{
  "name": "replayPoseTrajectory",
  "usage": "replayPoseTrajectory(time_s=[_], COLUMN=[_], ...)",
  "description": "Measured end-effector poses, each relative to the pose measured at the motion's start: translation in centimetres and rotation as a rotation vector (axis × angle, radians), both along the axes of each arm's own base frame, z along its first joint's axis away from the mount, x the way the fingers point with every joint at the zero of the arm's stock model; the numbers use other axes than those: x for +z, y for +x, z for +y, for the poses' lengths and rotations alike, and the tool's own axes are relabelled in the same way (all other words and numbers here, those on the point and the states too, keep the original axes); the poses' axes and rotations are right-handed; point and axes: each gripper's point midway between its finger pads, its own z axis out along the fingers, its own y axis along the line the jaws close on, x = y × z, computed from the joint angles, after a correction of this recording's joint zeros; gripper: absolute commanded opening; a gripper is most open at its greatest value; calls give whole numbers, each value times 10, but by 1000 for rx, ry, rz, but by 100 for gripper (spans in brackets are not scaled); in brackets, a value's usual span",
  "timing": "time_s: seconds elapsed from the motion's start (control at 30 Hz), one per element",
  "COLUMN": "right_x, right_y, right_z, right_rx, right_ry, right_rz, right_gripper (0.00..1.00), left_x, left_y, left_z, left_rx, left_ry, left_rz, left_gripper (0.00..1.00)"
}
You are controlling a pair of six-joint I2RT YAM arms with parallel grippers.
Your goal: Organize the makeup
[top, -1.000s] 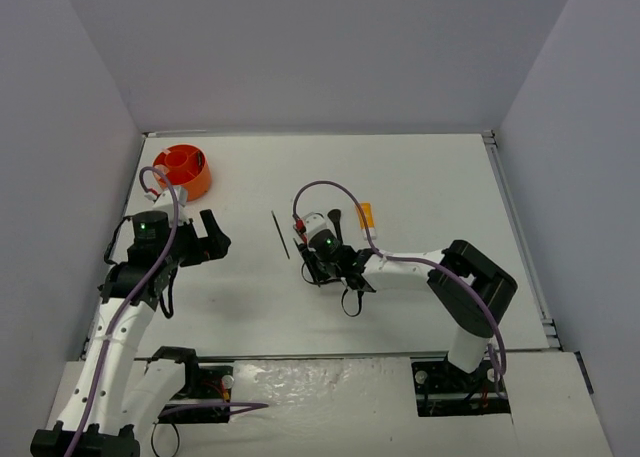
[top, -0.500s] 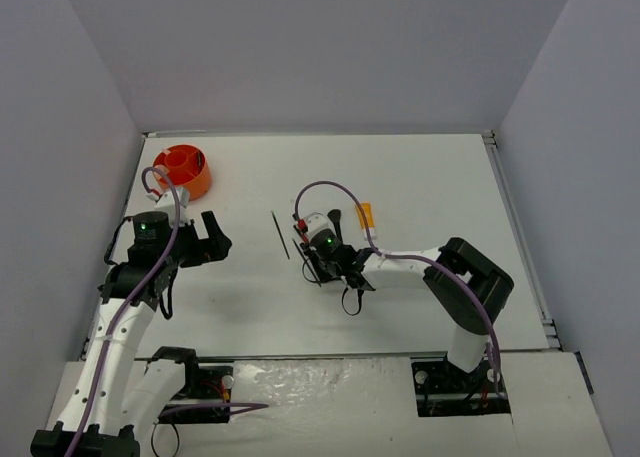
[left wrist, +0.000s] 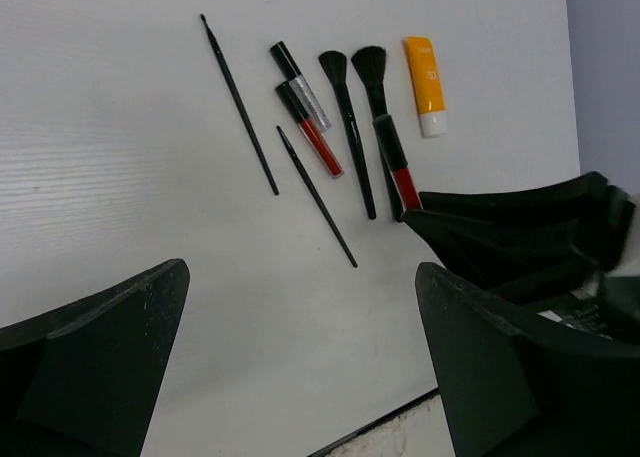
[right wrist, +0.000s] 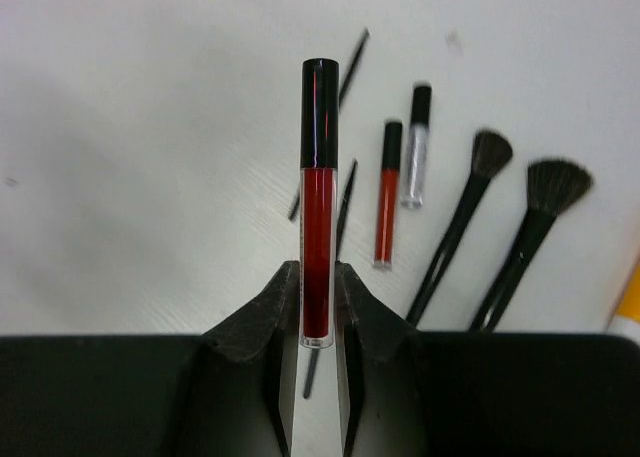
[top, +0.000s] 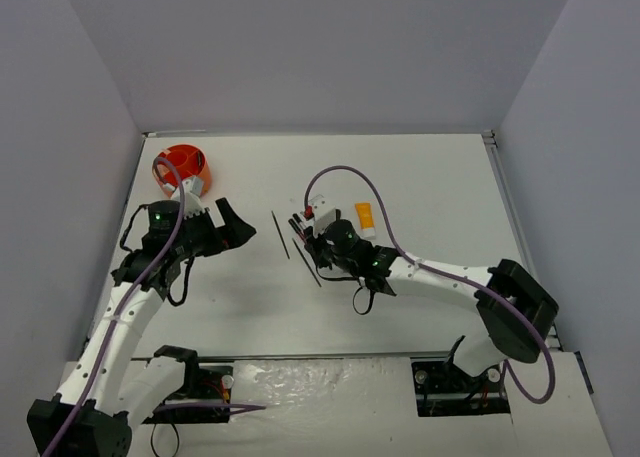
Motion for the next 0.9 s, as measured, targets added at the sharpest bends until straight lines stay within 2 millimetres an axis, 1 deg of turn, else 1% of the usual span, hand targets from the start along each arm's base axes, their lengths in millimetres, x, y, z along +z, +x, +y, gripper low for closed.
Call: replayPoseTrajectory(time_s=[0.1, 0.2, 0.3, 0.4, 0.5, 0.53, 0.63, 0.73, 0.77, 0.9], right_x=[44, 66, 72, 78, 87, 89, 93, 94, 94, 90], right_y=[-4, -8, -8, -8, -8, -8, -10, -11, -12, -14], right_z=[12, 21, 25, 28, 33, 34, 37, 38, 38, 38], right_rx=[41, 74, 90, 96, 107, 111, 123, 128, 129, 130], right_ry=[122, 194, 226, 253, 290, 302, 330, 346, 349, 353], right_rz=[-98, -153, -171, -188, -203, -206, -211, -212, -210, -201], right_gripper=[0, 0, 0, 0, 0, 0, 0, 0, 0, 5], left_x=[2, 6, 13, 25, 36, 37, 37, 34, 33, 30], left_y=[3, 9, 16, 23, 29, 30, 35, 40, 41, 44], left_z=[-23, -44, -58, -71, -82, -85, -92, -100, -103, -110], left_rx=[-48, -86, -97, -106, -116, -117, -112, -107, -107, -102], left_ry=[-27, -54, -70, -89, -107, -111, -120, -128, -131, -131], left_rz=[10, 5, -20, -62, -97, -103, -105, -104, -104, -102], left_gripper=[95, 95, 95, 94, 92, 89, 73, 52, 41, 15])
